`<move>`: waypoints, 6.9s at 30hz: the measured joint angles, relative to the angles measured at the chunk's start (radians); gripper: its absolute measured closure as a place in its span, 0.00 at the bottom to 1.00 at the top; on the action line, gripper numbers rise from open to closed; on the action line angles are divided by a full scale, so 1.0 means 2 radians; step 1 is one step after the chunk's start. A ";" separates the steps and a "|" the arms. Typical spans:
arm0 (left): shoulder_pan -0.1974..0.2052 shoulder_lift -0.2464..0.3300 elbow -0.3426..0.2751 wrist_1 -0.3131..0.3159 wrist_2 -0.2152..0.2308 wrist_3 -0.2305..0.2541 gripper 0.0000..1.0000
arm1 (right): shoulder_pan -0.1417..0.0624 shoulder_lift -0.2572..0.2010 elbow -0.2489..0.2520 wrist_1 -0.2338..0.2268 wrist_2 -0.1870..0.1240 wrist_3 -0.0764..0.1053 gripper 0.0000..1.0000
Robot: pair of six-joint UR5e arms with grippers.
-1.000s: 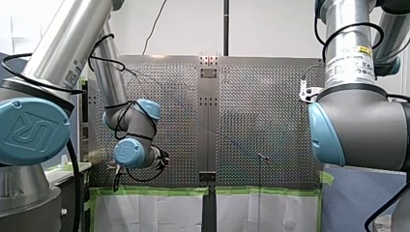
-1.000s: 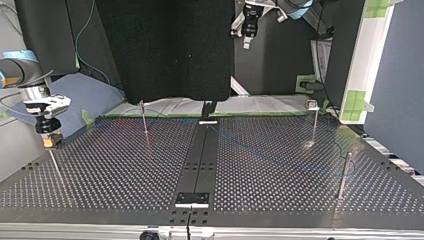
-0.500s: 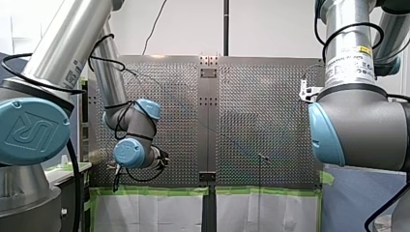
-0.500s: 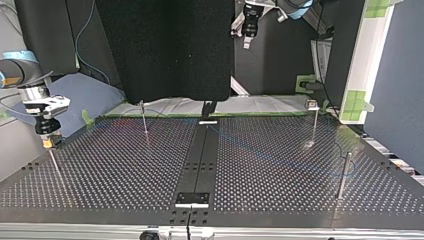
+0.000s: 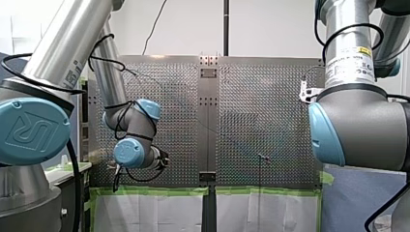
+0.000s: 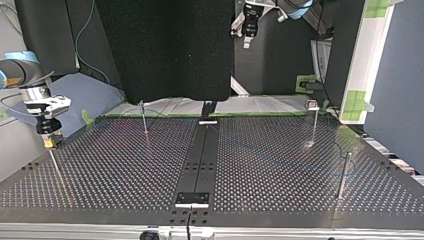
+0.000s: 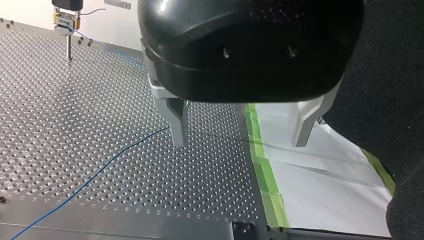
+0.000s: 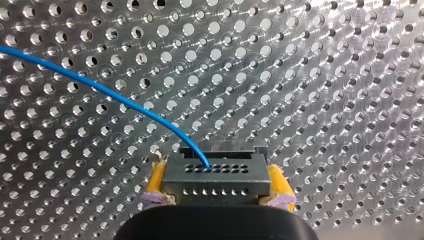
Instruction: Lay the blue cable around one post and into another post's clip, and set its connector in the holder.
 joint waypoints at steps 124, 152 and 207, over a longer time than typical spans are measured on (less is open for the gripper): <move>0.000 0.000 0.000 -0.009 -0.002 0.005 0.00 | -0.001 0.007 -0.004 0.010 0.140 0.008 0.00; 0.000 0.000 0.000 -0.014 -0.012 0.010 0.00 | -0.007 0.007 -0.002 0.107 0.242 -0.015 0.00; -0.001 0.000 0.000 0.015 0.002 0.011 0.00 | 0.197 -0.023 0.097 0.020 0.341 -0.018 0.00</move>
